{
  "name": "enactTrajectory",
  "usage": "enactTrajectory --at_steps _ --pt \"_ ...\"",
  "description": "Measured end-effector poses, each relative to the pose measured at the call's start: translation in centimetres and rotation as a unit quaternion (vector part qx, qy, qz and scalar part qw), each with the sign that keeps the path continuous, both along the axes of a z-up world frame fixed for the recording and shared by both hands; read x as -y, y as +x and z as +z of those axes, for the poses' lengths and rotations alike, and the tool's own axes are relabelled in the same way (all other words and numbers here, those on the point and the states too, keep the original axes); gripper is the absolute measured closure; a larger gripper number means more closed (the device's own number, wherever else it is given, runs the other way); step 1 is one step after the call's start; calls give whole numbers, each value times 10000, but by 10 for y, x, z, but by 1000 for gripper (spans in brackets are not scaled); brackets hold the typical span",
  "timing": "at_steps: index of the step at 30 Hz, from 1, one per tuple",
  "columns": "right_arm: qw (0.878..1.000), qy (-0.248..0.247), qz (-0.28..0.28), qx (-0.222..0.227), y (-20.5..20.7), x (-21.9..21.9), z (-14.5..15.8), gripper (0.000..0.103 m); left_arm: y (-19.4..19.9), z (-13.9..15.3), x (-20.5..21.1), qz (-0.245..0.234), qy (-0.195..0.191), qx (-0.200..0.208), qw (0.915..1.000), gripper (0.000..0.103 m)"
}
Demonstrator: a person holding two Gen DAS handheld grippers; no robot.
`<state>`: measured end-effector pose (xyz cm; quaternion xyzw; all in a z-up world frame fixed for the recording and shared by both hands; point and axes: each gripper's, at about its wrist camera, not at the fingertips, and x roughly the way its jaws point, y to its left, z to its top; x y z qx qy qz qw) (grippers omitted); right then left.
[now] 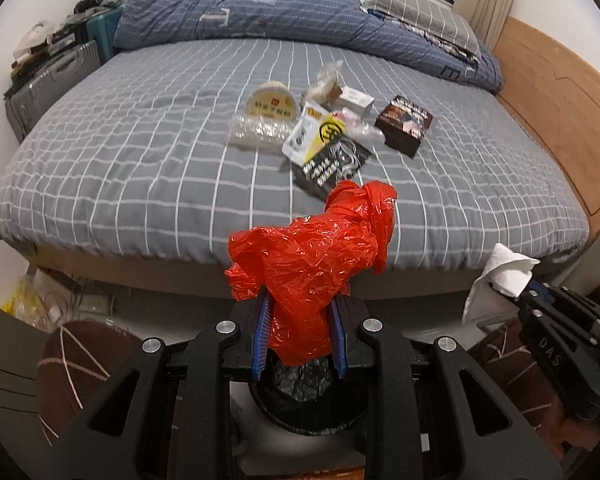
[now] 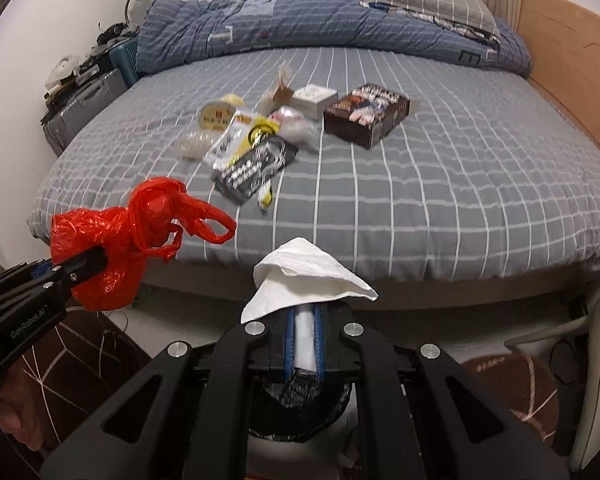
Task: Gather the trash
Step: 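Carry the red bag and white tissue off the bed toward the black bin, then open the left tool to drop the red bag into the bin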
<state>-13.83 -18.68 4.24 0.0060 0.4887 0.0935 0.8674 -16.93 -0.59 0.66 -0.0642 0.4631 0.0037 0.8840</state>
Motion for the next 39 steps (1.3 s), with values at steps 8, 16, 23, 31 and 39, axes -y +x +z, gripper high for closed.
enactTrajectory --at_steps 8,16,23,31,39 --pt "9996 36 37 -275 -10 -6 -26 96 -13 -30 3 -32 20 -384 9993 78" --pt "9980 -22 28 -635 -7 -8 -68 96 -6 -70 -1 -3 64 -665 9978 79" --pt "9947 -175 2 -1014 -5 -6 -114 96 2 -115 -2 -48 64 -1010 9949 79" --pt "9892 -245 -31 -1443 0 0 -158 96 16 -175 5 -197 40 -1511 9883 79" --pt "9848 -286 52 -1711 7 1 -185 96 30 -213 30 -524 39 -1833 9817 79"
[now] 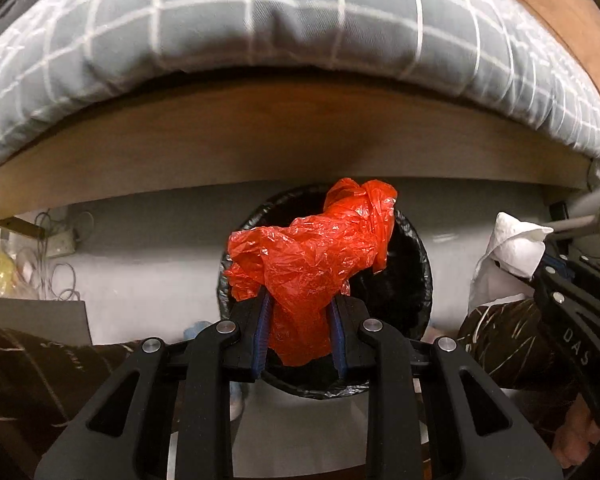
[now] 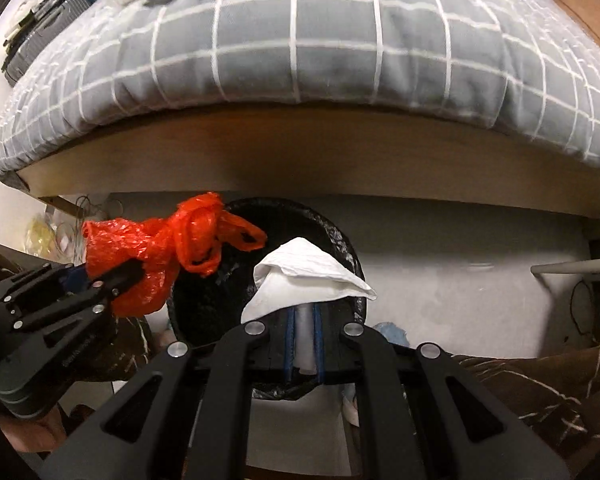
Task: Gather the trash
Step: 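Open the left tool to drop the red bag into the bin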
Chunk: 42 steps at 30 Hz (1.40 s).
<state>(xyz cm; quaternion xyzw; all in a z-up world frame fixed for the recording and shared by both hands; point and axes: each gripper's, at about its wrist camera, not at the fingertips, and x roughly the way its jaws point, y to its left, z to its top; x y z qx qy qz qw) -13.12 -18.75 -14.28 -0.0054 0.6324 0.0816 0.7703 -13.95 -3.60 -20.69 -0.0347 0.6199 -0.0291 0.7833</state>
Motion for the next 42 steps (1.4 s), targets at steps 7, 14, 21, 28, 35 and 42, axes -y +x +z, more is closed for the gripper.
enactTrajectory --at_steps 7,14,21,28,35,42 --pt "9998 -18 -166 -78 7 15 -8 96 10 -23 16 -92 -43 -250 9996 79" --pt "9994 -12 -311 -147 5 24 -16 96 10 -38 31 -200 -72 -450 9988 78" --pt "9996 6 -249 -131 4 20 -17 96 10 -34 26 -106 -119 -356 9992 64" --pt "9999 60 -112 -50 7 6 -11 96 8 -15 14 -31 58 -46 10000 28" --pt "9999 73 62 56 10 -19 -5 96 2 0 -15 170 124 194 9996 12" --pt "9995 49 294 35 10 -48 -6 96 -7 4 -49 395 109 235 9989 6"
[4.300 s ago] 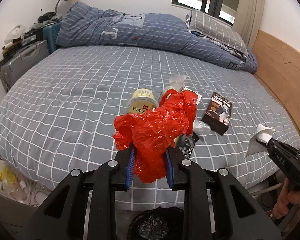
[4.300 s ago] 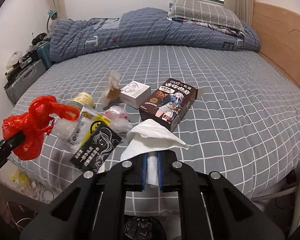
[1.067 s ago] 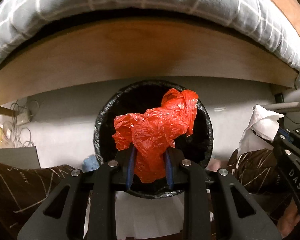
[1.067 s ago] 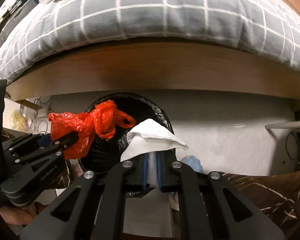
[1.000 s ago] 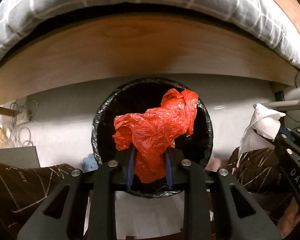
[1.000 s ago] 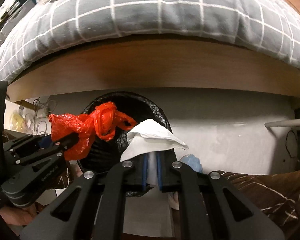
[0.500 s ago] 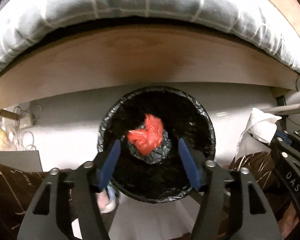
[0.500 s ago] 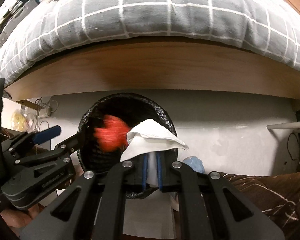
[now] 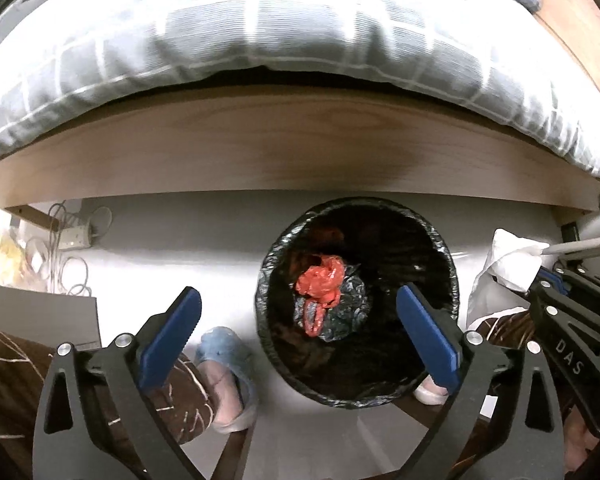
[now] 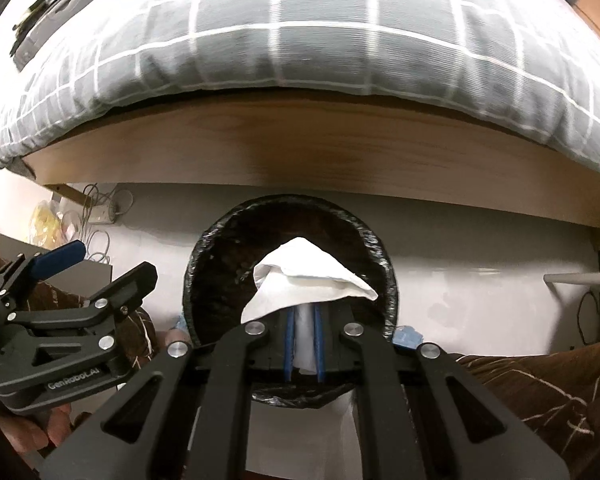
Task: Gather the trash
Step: 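Open the left tool to drop the red bag into the bin, then open the right tool to drop the white tissue into the bin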
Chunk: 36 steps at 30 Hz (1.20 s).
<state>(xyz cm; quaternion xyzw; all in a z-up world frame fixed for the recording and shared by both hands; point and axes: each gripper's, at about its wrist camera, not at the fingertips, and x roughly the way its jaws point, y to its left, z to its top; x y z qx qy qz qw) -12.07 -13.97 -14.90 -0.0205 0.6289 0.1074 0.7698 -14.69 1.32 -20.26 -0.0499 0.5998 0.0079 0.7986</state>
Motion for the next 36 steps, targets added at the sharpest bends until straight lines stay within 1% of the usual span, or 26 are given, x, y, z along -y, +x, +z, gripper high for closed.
enactTrajectory --at_steps 6,9,10,14,15,17,19,22,23,25,29,30,36 --pt "9999 -42 68 -76 0 -15 -3 95 -6 0 -22 205 15 -3 9998 6" --pt "9999 -75 88 -100 0 -19 -5 95 -7 -1 -29 233 26 3 9997 6" --pt "9998 -114 92 -98 -1 -21 -6 93 -7 -1 -30 236 44 7 9997 6" --pt "9998 -170 81 -119 -1 -23 -10 91 -8 1 -32 254 76 35 9996 6" --pt "9997 -184 76 -108 -1 -22 -10 84 -8 2 -33 262 68 51 9996 6" --pt "9997 -212 50 -57 -2 -21 -10 73 -7 2 -32 269 57 71 9996 6" --pt "9997 -230 53 -25 -2 -20 -10 63 -7 2 -31 279 33 69 9996 6" --pt "9995 -299 47 0 -2 -19 -11 53 -7 2 -31 263 39 82 9996 6" --pt "9995 -299 34 7 -2 -19 -11 51 -8 4 -31 263 55 97 9996 6" --pt "9995 -326 14 49 -2 -18 -9 39 -8 4 -33 273 49 116 9995 6" --pt "9993 -345 19 122 -2 -17 -7 29 -9 10 -34 278 84 177 9994 6" --pt "9992 -370 20 147 -2 -17 -6 25 -9 11 -34 277 97 194 9994 6" --pt "9989 -377 -8 275 -2 -15 1 18 -13 20 -36 308 120 284 9990 6"
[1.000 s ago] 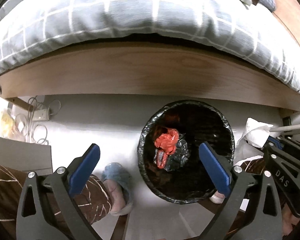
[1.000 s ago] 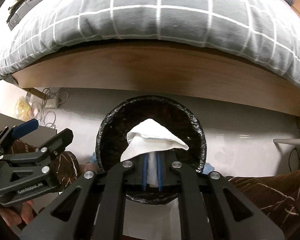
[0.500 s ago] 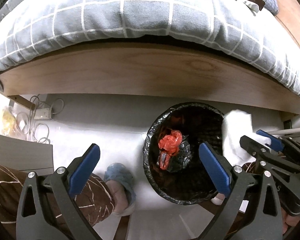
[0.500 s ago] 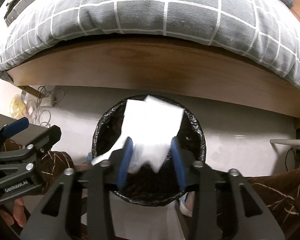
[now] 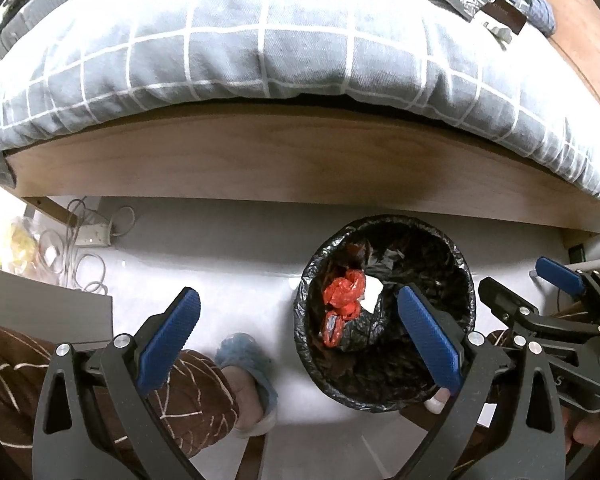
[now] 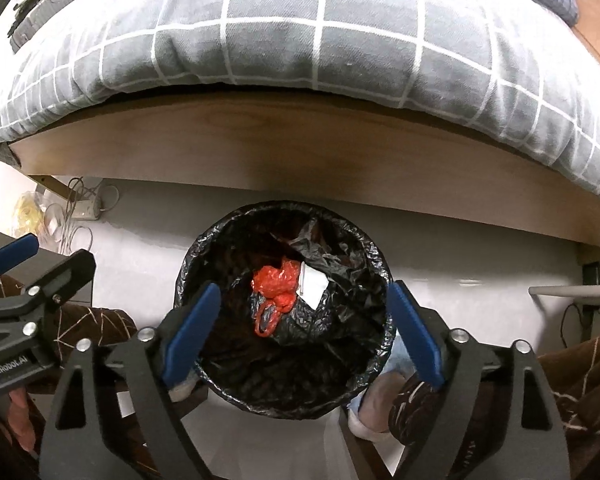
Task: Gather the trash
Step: 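Open the right tool to drop the white tissue into the bin, then move both open tools back over the trash on the bed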
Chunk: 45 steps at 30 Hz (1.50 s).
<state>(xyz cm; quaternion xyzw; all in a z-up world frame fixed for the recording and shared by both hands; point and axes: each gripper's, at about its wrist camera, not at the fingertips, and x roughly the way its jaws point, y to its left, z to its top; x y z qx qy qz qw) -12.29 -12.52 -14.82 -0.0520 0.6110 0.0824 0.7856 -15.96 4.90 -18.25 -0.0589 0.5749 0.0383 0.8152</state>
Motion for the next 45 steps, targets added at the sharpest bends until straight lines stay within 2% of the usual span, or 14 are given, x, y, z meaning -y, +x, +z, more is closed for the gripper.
enactTrajectory --at_steps 5,8,11,14,23,29,35,41,45 --pt "9996 169 -146 174 2 10 13 13 -2 13 1 -59 19 133 9999 6" --pt "9992 110 -131 367 4 12 24 12 -2 22 2 -112 21 188 9998 6" --pt "9982 184 -115 566 7 15 38 7 1 39 2 -89 -13 365 9993 6" --pt "9969 214 -128 751 11 20 53 7 6 58 4 -159 -14 595 9981 6" --pt "9865 71 -142 1627 38 34 119 7 41 106 2 -181 46 1006 9948 6" --pt "9805 -6 -296 1945 82 56 148 7 76 127 -6 -126 23 1233 9923 6" --pt "9730 -135 -565 2232 143 77 170 7 125 153 -15 -17 135 1550 9878 6" --pt "9709 -46 -831 2244 211 91 179 7 191 165 -16 15 66 1721 9850 6" --pt "9743 -40 -963 2037 258 97 177 7 238 162 -10 -77 145 1780 9839 6"
